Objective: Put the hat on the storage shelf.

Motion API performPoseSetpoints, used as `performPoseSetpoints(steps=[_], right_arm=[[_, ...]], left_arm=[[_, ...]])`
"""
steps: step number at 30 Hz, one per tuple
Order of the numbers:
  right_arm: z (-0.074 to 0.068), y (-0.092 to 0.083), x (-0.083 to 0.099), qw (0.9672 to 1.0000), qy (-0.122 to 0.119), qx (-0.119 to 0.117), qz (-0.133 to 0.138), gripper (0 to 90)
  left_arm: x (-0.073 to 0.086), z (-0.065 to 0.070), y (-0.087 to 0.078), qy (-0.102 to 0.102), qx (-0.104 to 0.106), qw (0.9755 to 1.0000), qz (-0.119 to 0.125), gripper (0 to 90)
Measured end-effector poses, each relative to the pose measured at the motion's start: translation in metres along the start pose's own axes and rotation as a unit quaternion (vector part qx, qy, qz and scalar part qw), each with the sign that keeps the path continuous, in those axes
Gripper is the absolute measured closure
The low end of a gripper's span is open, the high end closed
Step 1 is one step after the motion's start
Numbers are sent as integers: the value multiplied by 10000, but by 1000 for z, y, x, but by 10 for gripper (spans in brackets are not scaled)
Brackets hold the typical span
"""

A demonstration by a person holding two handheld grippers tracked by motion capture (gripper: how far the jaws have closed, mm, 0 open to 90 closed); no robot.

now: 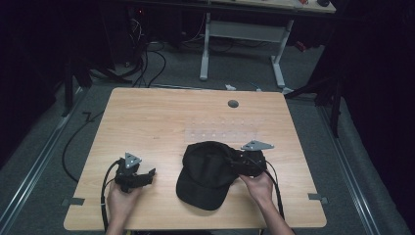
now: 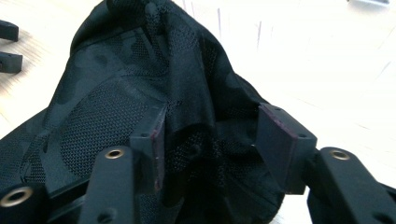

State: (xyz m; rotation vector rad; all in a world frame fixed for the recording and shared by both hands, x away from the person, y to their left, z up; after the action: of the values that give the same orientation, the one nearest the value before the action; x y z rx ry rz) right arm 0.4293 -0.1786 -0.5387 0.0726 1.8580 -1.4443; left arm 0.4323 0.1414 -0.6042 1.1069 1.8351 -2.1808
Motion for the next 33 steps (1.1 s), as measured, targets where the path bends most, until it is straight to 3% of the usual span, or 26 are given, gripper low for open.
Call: performPoseSetpoints(steps=[8,15,21,33], right_arm=[[-5,4,2,9998,-79,-161,-72,667],[-7,4,3,9998,-120,-112,-104,803],[-8,1,2,9998,-172,-62,-8,841],[-9,-21,0,9988,-157,-314,340,857]], left_arm=[[0,0,0,5,-3,10000,1,240],[0,0,0,4,-2,10000,1,240],[0,0,0,-1,-3,10000,3,241],[0,0,0,-19,-13,10000,12,246]])
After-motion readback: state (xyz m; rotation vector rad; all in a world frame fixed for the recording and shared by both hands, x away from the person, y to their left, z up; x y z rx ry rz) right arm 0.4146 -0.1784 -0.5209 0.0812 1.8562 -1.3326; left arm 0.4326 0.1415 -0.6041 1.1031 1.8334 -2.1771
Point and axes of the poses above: each handheld gripper's, and its own axes: y roughly forward along the jaws, x roughly out of its underside, z roughly to its right, the point moved 10 cm from there along y, roughly forward along the jaws, and after that the axes turned 13 degrees about -z, right-handed, at the moved point
